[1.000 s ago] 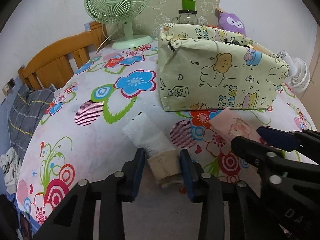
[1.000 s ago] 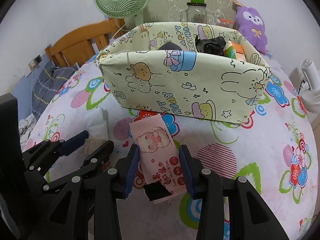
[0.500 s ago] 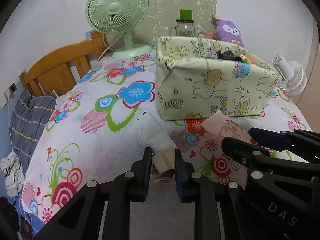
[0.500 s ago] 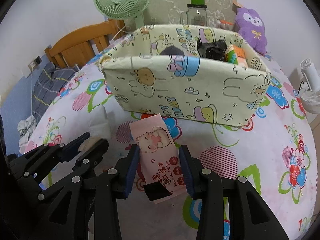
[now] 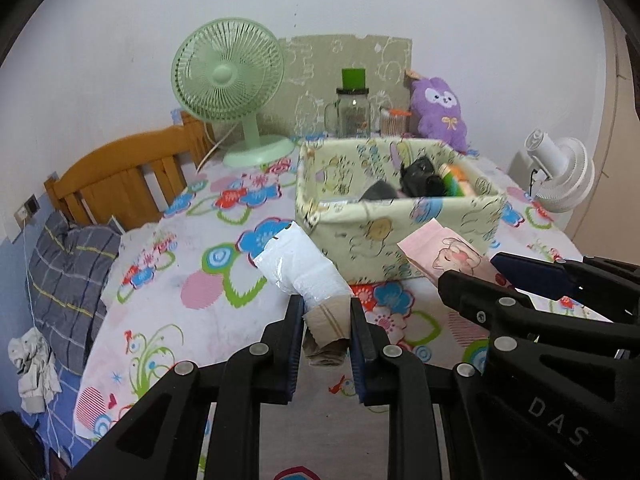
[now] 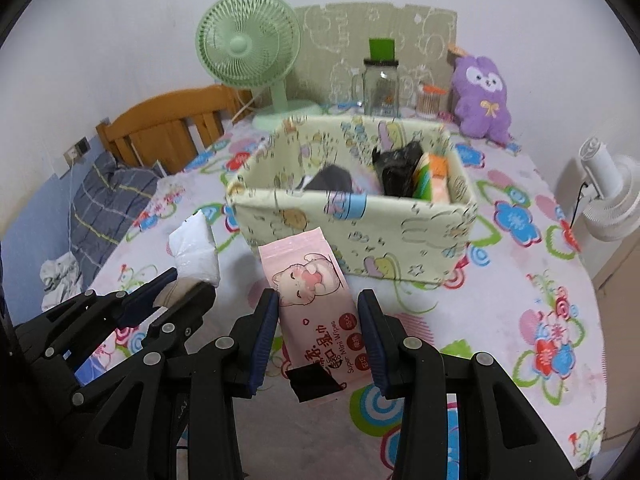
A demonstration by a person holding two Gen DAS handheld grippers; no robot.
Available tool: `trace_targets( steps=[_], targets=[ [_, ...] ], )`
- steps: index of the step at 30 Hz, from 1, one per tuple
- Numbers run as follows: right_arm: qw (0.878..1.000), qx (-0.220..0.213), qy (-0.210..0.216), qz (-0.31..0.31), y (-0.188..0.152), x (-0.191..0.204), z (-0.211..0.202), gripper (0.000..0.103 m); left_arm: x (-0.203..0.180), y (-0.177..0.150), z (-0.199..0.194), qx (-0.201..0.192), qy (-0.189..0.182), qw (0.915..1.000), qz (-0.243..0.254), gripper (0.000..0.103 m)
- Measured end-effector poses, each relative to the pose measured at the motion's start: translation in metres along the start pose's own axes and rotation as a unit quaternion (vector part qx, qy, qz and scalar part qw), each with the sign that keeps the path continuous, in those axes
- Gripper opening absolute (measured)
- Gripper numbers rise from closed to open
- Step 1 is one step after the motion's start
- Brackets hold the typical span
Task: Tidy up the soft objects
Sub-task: 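Lift and carry the cloth roll and wipes pack over the fabric box with both tools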
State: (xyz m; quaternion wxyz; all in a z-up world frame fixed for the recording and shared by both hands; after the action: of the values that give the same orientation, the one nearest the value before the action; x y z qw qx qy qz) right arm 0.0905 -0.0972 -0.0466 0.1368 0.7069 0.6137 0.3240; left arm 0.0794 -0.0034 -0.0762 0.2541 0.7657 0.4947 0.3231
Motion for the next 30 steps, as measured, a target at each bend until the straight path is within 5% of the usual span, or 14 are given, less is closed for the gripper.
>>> trace_targets(
  steps=[17, 30],
  targets=[
    [0.998, -0.058, 0.01, 0.007, 0.035, -0.009, -0.038, 0.044, -0.007, 0.045, -0.022, -0.044, 0.003, 0.999, 0.009, 0.02],
    [0.997, -0.076, 0.006, 0.016, 0.069, -0.022, -0.023, 0.044, -0.008, 0.077, 0.003, -0.052, 0.001, 0.9986, 0.01, 0.02]
  ],
)
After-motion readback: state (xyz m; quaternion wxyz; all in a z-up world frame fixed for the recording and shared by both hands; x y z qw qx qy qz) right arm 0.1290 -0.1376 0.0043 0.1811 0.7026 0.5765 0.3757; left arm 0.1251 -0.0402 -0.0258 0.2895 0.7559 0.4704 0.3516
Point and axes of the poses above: each gripper's, at about its wrist camera, not at the fingertips, and z roughly the way its jaws point, x to its left, y to its top, the point moved 2 cm from there along z, roughly the way its jaws point, and after that the axes turned 14 degrees about z, right-handed, at the moved point
